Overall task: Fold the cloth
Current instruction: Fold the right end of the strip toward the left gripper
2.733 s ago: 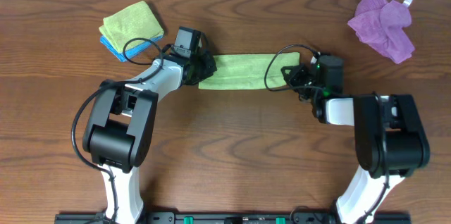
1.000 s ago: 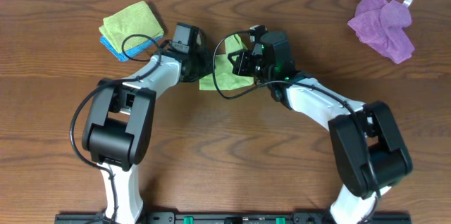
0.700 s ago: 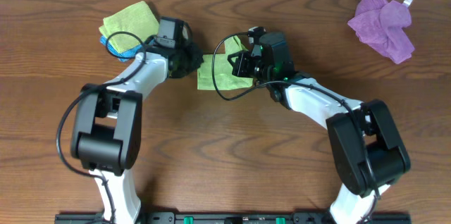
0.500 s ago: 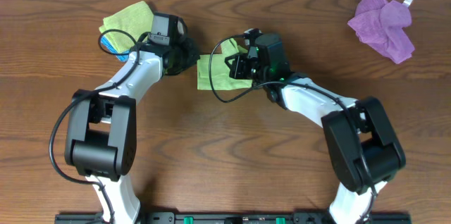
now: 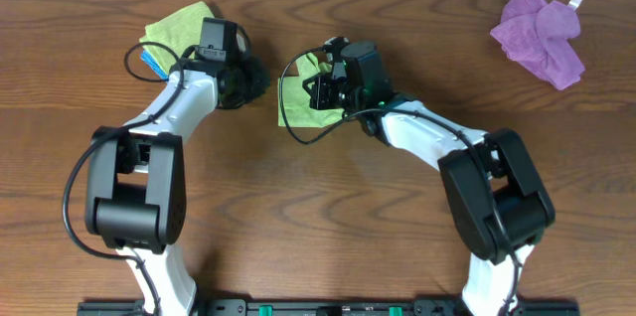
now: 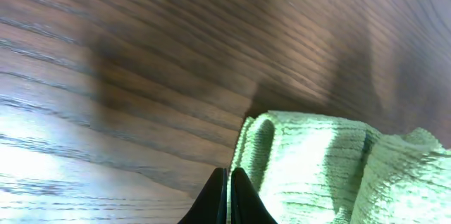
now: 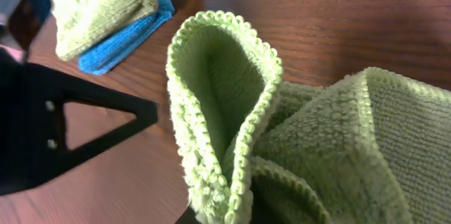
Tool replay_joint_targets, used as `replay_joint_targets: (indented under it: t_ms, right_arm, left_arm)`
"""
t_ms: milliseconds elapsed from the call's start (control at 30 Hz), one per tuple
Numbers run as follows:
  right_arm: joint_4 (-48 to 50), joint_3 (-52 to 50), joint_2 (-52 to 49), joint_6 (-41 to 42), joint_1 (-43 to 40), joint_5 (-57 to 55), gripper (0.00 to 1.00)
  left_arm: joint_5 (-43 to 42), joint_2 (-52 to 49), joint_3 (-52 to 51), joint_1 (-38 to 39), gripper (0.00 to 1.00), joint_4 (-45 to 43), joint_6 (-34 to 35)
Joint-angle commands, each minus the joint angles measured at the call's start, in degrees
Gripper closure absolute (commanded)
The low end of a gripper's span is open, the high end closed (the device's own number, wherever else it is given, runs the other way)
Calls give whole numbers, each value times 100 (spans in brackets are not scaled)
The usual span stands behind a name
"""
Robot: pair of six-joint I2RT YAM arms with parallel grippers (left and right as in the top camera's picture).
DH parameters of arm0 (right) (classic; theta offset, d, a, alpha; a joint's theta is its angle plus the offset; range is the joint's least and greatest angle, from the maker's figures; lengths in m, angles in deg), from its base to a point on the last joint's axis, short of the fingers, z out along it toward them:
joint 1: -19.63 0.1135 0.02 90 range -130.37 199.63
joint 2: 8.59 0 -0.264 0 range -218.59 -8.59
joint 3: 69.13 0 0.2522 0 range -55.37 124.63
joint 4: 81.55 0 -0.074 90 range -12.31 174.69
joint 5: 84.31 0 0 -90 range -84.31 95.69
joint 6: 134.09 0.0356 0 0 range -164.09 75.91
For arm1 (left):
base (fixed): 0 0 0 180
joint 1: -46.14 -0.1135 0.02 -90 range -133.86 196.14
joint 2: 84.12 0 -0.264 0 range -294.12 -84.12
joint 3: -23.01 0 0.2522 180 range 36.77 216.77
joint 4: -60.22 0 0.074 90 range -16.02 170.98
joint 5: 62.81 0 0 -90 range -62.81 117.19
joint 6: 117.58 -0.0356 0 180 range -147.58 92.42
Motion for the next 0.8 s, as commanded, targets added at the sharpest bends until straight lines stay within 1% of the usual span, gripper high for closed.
replay_joint_targets:
  t_ms: [0, 33, 167, 467, 533, 667, 767]
  right_arm:
    - [-26, 125, -144, -127, 96, -28, 86]
    - [-26, 127, -144, -127, 109, -22, 84]
    - [-31, 149, -144, -190, 164, 153, 80]
    - [-22, 149, -144, -184, 323, 577, 65]
    - [-20, 151, -144, -184, 380, 597, 63]
    - [22, 153, -144, -164, 492, 643, 57]
    - [26, 216, -144, -164, 555, 682, 50]
  left_arm:
    - [87, 208, 94, -118, 94, 26, -107]
    - [87, 227, 96, -144, 94, 26, -107]
    - [87, 289, 94, -269, 94, 24, -105]
    - [85, 343, 94, -479, 95, 24, -103]
    - [85, 343, 94, -496, 94, 24, -103]
    - [83, 343, 96, -505, 94, 26, -103]
    - [83, 343, 96, -505, 94, 24, -103]
